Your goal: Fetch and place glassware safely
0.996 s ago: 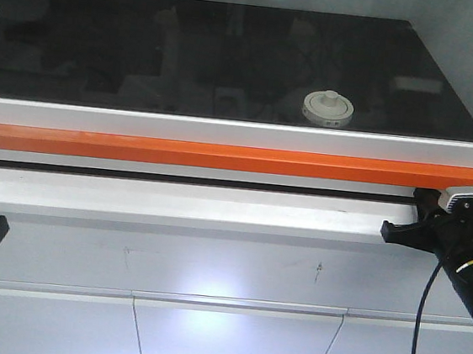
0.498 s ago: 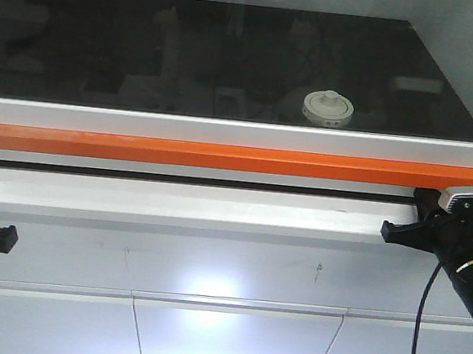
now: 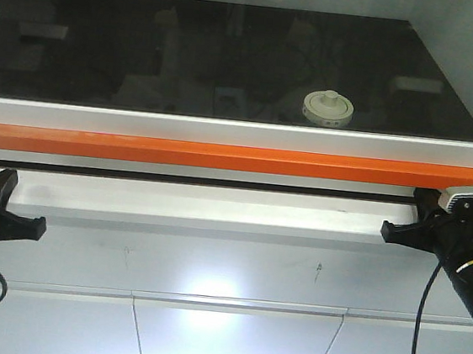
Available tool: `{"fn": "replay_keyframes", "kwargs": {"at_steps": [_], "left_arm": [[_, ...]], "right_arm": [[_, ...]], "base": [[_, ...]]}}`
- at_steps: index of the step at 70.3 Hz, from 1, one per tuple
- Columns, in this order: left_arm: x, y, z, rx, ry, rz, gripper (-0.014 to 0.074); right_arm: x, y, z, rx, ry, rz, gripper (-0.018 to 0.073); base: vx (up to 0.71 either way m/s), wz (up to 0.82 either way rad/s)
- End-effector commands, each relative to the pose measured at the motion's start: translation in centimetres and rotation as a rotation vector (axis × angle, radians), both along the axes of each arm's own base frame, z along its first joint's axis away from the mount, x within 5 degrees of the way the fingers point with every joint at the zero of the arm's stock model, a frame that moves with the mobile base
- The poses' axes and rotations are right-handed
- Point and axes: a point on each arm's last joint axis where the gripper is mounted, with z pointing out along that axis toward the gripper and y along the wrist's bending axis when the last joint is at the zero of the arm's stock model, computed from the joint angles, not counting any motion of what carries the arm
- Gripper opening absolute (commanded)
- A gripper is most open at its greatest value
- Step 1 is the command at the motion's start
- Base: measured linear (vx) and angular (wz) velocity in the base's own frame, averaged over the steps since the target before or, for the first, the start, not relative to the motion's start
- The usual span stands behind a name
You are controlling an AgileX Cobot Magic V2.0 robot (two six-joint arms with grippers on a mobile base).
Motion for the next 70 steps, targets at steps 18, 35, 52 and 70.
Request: {"fn": "replay_keyframes", "kwargs": {"at_steps": [18,35,52,70], "left_arm": [[2.8,-0.2,1.4,-0.008,-0.132,0.001,-0.0007],[4.2,-0.3,0.8,-0.007,-0.115,0.001,-0.0007],[5.2,-0.3,1.3,-0.009,-0.143,0.001,-0.0007],[5.4,-0.3,2.1,-0.023,-0.215,0.002,-0.0007]], "right_arm": [[0.6,-0.1,2.7,0.011,-0.188,0.004,-0.0003],[0.6,-0.1,2.7,0.011,-0.190,0.004,-0.0003],[0.6,-0.1,2.7,0.011,-0.190,0.004,-0.0003],[0.6,-0.1,2.7,0.011,-0.189,0.004,-0.0003]], "base": [[0.00,0.00],[0.00,0.00],[0.00,0.00],[0.00,0.01]]}}
